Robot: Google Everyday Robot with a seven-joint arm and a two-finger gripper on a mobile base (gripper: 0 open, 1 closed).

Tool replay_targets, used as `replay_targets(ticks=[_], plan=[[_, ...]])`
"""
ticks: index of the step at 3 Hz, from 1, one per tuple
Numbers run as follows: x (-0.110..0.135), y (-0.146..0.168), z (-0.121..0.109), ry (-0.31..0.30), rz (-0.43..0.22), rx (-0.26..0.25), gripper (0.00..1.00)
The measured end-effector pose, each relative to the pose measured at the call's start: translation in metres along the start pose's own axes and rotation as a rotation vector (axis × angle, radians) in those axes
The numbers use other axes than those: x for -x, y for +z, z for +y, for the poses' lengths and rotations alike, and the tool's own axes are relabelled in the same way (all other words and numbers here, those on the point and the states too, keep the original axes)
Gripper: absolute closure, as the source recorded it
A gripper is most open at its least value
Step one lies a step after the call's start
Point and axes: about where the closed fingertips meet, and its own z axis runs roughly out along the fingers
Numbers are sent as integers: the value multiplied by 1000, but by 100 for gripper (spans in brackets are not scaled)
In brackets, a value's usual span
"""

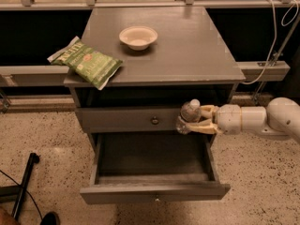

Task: Place water bottle into middle drawer

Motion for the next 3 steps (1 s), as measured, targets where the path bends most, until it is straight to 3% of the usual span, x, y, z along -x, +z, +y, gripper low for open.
replay_targets(ticks=[1,2,3], plan=[[0,0,0,0,0,0,100],[-36,9,6,70,10,-1,100],[-115,18,32,150,46,-13,100]])
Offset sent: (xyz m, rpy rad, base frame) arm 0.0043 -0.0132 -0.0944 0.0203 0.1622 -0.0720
